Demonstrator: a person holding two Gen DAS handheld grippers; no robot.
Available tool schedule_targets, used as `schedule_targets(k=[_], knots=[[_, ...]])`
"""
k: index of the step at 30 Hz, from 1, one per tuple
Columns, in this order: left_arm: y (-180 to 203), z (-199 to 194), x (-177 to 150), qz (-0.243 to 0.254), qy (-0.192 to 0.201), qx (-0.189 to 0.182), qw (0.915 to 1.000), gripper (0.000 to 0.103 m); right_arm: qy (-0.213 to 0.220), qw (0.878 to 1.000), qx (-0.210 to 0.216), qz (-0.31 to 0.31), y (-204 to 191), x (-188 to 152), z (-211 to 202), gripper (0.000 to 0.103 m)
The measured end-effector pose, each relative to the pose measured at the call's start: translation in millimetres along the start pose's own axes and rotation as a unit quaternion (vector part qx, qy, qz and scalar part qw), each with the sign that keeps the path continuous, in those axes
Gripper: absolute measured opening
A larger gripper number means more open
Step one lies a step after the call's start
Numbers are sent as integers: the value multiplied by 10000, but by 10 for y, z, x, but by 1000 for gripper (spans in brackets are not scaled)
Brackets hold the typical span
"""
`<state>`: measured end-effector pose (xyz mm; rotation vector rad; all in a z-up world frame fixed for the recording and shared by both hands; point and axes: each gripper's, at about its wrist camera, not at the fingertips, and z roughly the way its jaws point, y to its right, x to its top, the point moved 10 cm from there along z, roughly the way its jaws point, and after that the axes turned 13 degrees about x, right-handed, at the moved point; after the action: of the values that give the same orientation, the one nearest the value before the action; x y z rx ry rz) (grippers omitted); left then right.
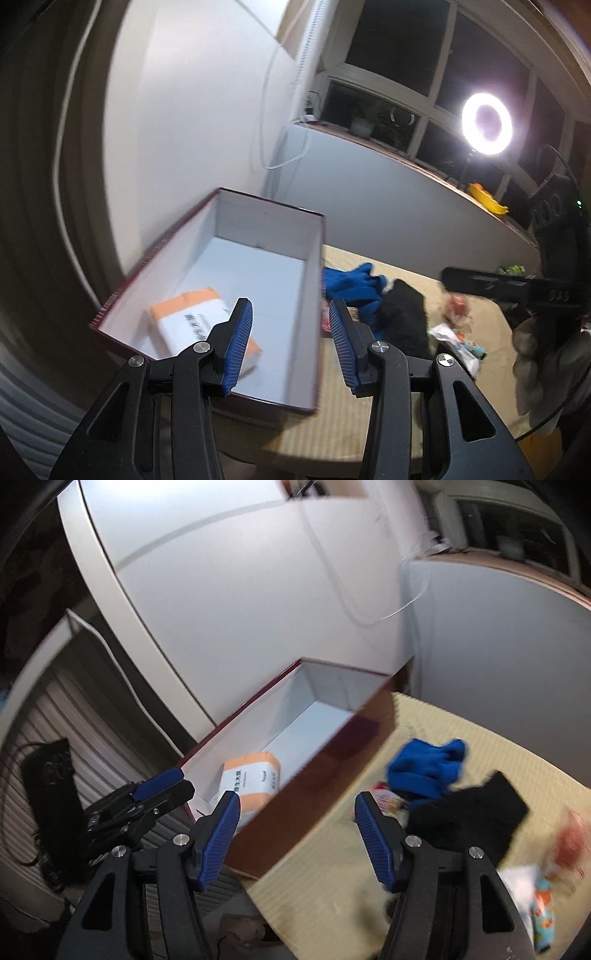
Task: Organize soft objects
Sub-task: 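Return the left gripper to the bed and grasp the black pouch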
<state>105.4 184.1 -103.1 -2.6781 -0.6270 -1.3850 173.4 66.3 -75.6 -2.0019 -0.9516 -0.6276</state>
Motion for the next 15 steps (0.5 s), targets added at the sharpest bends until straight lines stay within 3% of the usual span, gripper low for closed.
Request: schedule_targets(k=[7,8,10,12,15], knots=[[439,-83,-193,170,-170,-471,9986,42,299,9981,-482,226,373,-309,-846,61],[522,-80,-244,198,-235,-565,9979,43,316,9976,-542,277,419,-380,-936,63],[637,-79,-316,241,-340,-690,9967,47,402,9962,-665,402,524,-507,-1098,74],[771,-52,-411,312,-464,-819,9951,52,495,9940,-779,590,612,-660,-1270,76],[972,-18,-560,463,-640,-958,9923,52,513,9910,-858,893,769,-869,-1390,76]])
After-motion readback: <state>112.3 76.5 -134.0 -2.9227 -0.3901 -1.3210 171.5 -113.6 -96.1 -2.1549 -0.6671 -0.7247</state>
